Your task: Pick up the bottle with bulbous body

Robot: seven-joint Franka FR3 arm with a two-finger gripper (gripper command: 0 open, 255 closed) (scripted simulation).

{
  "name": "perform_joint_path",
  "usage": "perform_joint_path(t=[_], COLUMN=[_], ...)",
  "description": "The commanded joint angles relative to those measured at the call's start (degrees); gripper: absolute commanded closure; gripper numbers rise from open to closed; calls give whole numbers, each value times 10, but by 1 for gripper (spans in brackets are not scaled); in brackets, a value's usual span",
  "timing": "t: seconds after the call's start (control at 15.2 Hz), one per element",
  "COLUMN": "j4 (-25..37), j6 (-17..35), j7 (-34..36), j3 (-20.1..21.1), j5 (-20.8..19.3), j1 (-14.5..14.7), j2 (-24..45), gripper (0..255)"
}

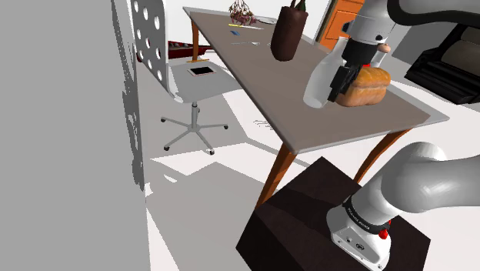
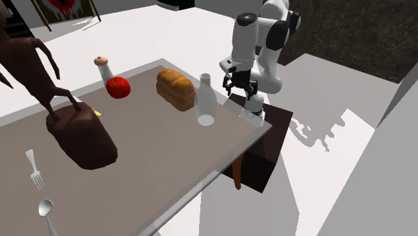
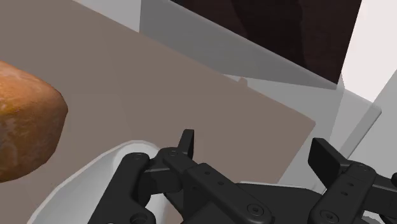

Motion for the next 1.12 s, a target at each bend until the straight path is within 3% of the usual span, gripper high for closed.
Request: perform_joint_path(t=[0.0,0.59,1.06], j4=[0,228,447], j6=[0,-77,-160], j7=[0,-60,-116], j3=[0,-56,-99], j5=[0,-26,-25], j1=[0,-13,-19], j2=[0,159,303], gripper=[0,0,0])
